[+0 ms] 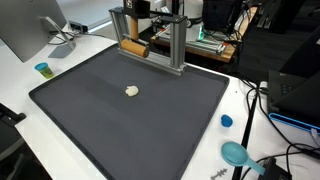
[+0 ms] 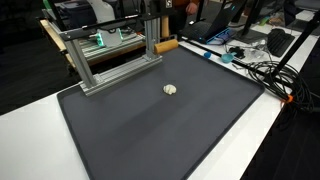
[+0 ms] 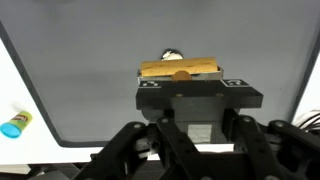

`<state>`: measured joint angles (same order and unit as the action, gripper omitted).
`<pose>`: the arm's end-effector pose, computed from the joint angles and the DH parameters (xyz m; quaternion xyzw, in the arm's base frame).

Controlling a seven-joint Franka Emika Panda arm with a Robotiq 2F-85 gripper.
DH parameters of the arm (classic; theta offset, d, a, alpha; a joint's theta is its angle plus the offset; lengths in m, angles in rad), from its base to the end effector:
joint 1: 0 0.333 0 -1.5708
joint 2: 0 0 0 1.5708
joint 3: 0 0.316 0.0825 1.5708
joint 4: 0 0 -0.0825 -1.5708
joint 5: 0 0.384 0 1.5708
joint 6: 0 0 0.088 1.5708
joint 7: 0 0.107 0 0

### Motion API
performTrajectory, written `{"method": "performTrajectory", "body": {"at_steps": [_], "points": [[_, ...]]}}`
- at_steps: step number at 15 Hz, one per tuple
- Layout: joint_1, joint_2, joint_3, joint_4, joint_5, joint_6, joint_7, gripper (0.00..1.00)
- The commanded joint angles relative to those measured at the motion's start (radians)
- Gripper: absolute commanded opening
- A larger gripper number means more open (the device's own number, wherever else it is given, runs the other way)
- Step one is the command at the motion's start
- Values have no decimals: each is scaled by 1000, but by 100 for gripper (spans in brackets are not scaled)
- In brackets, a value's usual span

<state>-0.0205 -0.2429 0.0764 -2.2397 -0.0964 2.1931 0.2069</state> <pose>0.4945 0.0260 0.4881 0.9926 -0.0511 0.1031 0.0378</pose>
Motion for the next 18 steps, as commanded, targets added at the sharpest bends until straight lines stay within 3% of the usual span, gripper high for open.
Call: {"method": "performTrajectory", "body": {"at_steps": [1, 9, 10, 11, 13, 14, 18], "points": [[-3, 137, -5, 108, -17, 19, 45, 21], [1, 351, -59, 232, 5, -32, 9, 21], [11, 319, -56, 177, 0, 11, 20, 21], [11, 334, -60, 182, 0, 10, 19, 46], [13, 342, -61, 180, 0, 11, 19, 46], [14, 341, -61, 180, 0, 11, 19, 21], [16, 413, -59, 207, 41, 84, 23, 21]]}}
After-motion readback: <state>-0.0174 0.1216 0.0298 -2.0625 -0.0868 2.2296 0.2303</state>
